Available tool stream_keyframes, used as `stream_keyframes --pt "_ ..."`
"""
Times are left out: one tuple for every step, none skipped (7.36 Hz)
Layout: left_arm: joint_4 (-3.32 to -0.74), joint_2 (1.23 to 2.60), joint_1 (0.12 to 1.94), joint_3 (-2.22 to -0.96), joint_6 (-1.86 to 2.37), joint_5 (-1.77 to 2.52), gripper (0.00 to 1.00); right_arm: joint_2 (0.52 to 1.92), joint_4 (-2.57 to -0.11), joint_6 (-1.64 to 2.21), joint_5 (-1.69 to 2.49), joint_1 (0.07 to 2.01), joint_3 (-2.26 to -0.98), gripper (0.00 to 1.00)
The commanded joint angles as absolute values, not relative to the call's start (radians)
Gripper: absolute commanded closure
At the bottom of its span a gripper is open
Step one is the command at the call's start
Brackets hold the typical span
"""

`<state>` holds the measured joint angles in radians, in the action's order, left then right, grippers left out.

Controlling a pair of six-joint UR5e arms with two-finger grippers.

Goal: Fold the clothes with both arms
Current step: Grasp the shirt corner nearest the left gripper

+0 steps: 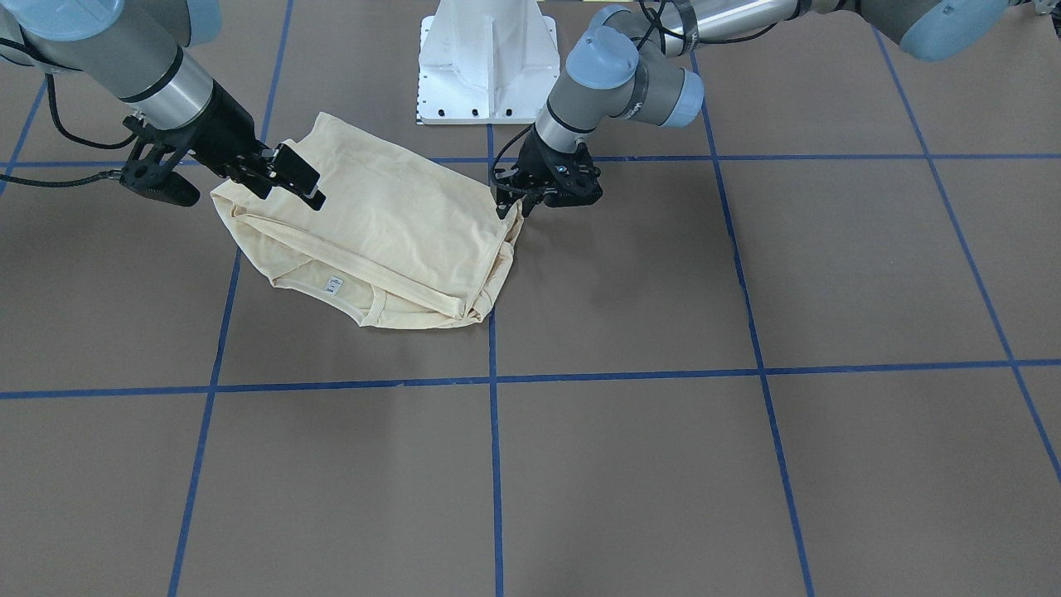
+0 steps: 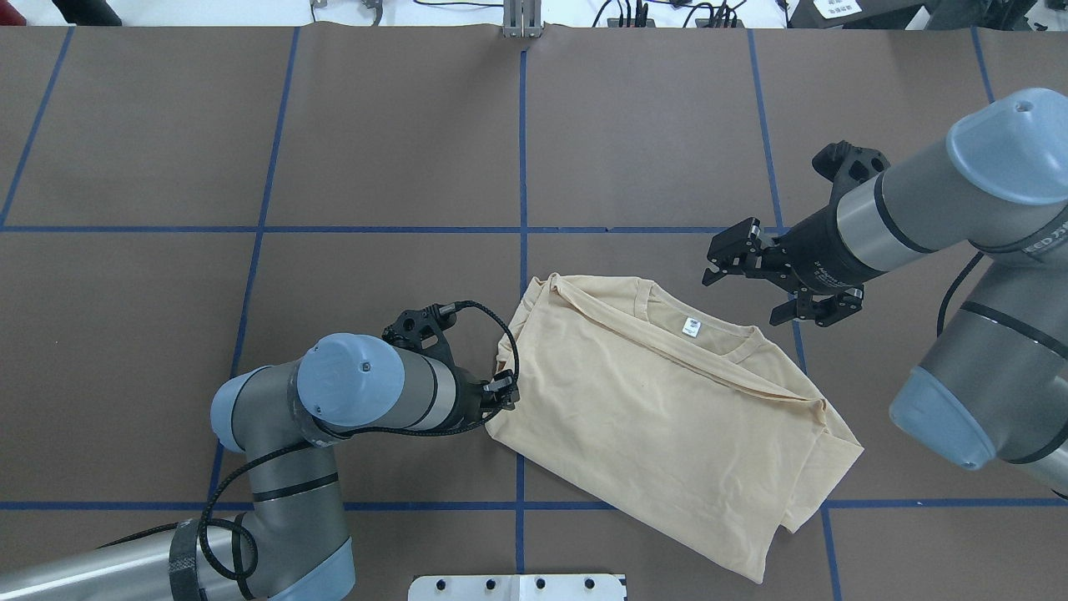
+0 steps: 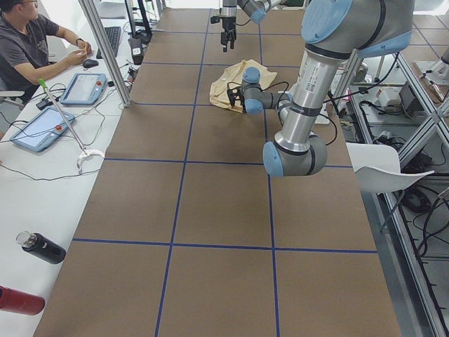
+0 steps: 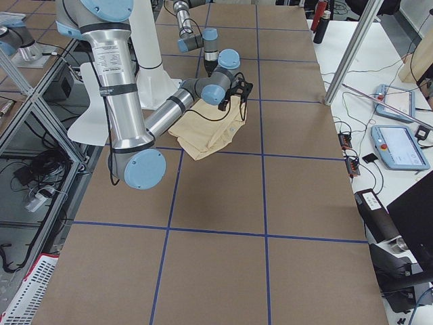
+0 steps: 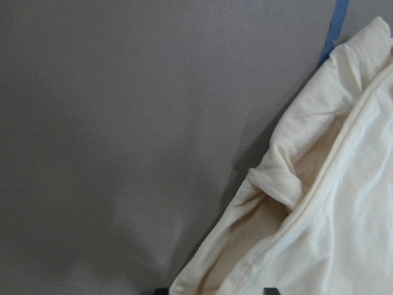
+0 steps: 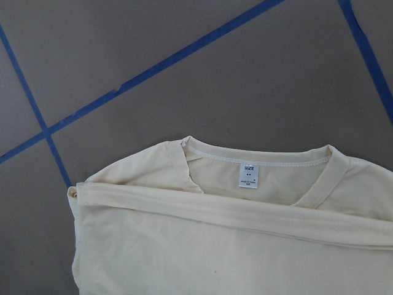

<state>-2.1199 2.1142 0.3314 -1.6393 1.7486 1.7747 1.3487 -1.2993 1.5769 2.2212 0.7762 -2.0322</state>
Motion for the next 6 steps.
stream_keyframes --pt "-2.117 2.115 0.331 -1.644 1.761 1.787 0.97 1.348 -1.299 1.577 2.221 0.776 -2.029 0.0" --pt "-2.102 2.114 0.331 -1.657 1.761 1.79 1.0 1.35 -1.299 1.577 2.221 0.776 -2.031 0.0" --pt "-2.083 2.114 0.333 -1.676 1.761 1.792 1.0 1.35 -1.299 1.577 2.221 0.776 -2.028 0.0" --pt "-2.068 2.114 0.337 -1.69 1.761 1.818 1.0 1.35 -1.299 1.577 2.221 0.776 -2.028 0.0" --pt "-2.068 2.114 0.354 -1.69 1.761 1.819 1.0 1.351 -1.299 1.577 2.221 0.776 -2.029 0.0" --pt "-2.057 2.114 0.38 -1.69 1.759 1.818 1.0 1.351 -1.299 1.578 2.221 0.776 -2.031 0.0"
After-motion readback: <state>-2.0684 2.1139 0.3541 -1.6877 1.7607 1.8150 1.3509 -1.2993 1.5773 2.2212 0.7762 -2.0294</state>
